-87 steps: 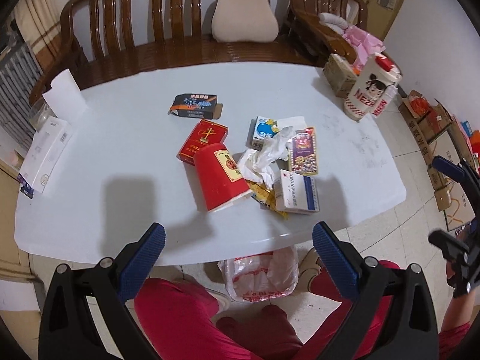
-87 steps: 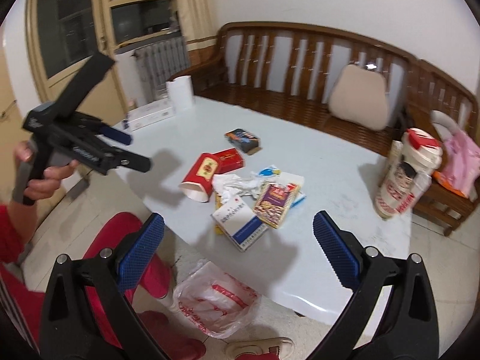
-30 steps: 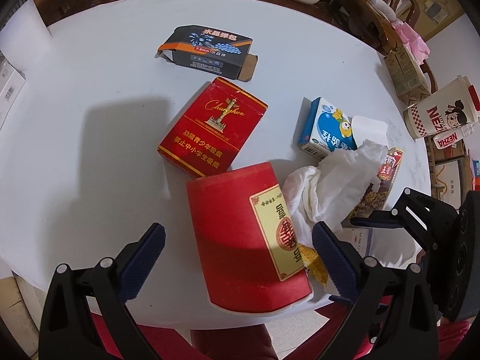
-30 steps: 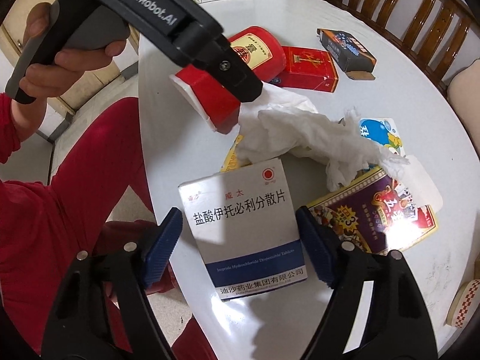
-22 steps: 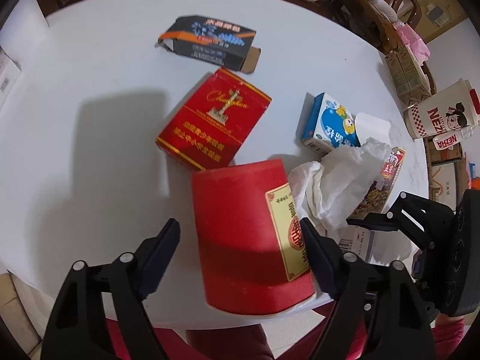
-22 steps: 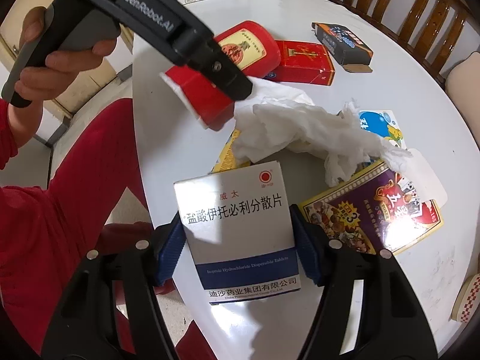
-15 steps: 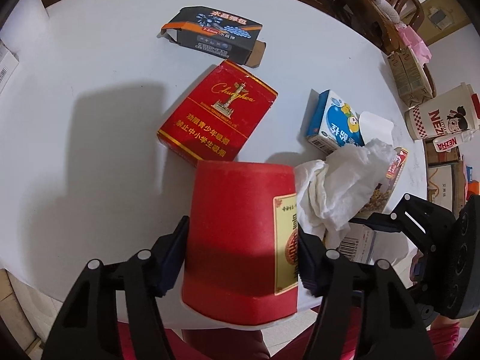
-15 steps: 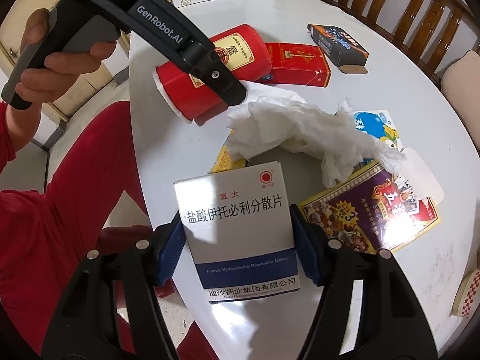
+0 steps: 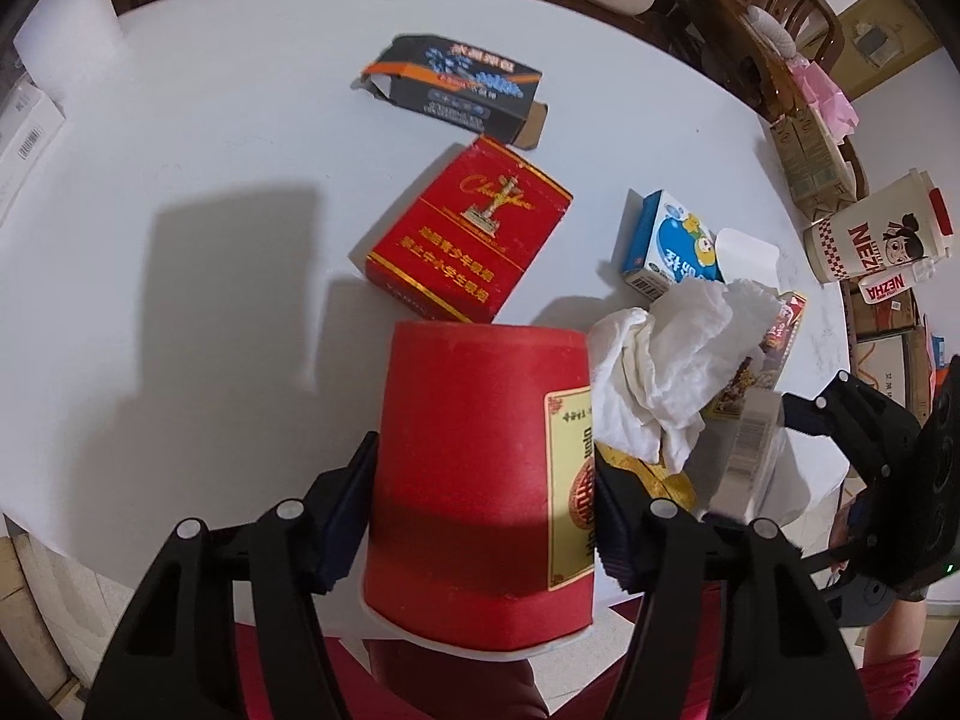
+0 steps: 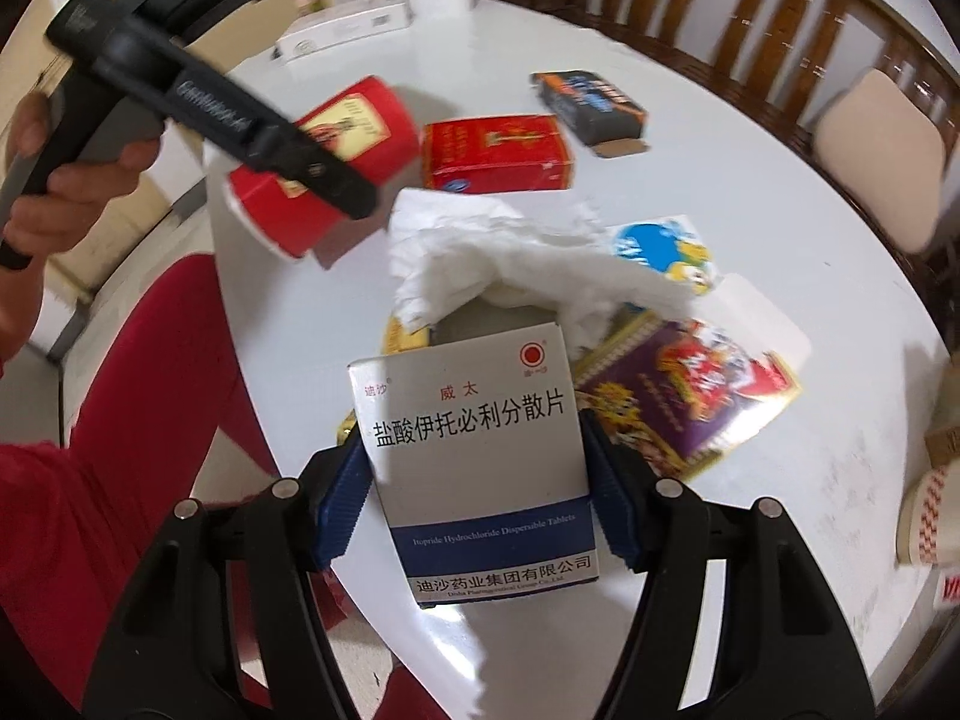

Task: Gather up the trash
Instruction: 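Grasp the white medicine box with the right tool while the left tool grasps the red cup, then carry the red cup and medicine box down to the white plastic bag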

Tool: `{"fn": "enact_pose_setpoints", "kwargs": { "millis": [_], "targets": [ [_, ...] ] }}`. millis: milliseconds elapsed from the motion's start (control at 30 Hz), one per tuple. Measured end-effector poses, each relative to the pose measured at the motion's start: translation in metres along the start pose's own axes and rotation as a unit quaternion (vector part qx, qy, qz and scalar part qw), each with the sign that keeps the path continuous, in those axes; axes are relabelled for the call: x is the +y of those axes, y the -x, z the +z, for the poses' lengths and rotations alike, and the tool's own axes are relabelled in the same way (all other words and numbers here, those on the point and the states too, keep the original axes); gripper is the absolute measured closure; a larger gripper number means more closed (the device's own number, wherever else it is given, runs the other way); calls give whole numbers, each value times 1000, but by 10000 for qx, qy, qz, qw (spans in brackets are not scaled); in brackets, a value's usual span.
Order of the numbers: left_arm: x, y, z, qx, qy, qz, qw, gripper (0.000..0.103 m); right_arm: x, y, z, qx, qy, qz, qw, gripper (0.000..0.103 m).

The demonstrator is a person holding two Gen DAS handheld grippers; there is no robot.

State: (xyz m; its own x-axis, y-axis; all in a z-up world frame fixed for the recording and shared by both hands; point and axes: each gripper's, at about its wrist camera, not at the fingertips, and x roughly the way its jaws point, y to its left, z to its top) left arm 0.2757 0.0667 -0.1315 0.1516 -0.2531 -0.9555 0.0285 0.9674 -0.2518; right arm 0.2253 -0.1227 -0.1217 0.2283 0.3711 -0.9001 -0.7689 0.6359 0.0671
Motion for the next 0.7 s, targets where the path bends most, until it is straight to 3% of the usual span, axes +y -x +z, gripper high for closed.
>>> {"fn": "enact_pose_setpoints", "kwargs": {
  "millis": [300,500,700],
  "targets": [
    [-10,28,-16,-462,-251,162,9985,42,-1,29,2,-256,-679,-804,9941,39],
    [-18,45,-36,-709,-507,161,9961,42,23,56,8,-488,-824,-1318,9866,39],
    [-28,61,-63,-834,-843,193,9928,42,48,83,14,-716,-1012,-1547,9802,39]
  ]
}}
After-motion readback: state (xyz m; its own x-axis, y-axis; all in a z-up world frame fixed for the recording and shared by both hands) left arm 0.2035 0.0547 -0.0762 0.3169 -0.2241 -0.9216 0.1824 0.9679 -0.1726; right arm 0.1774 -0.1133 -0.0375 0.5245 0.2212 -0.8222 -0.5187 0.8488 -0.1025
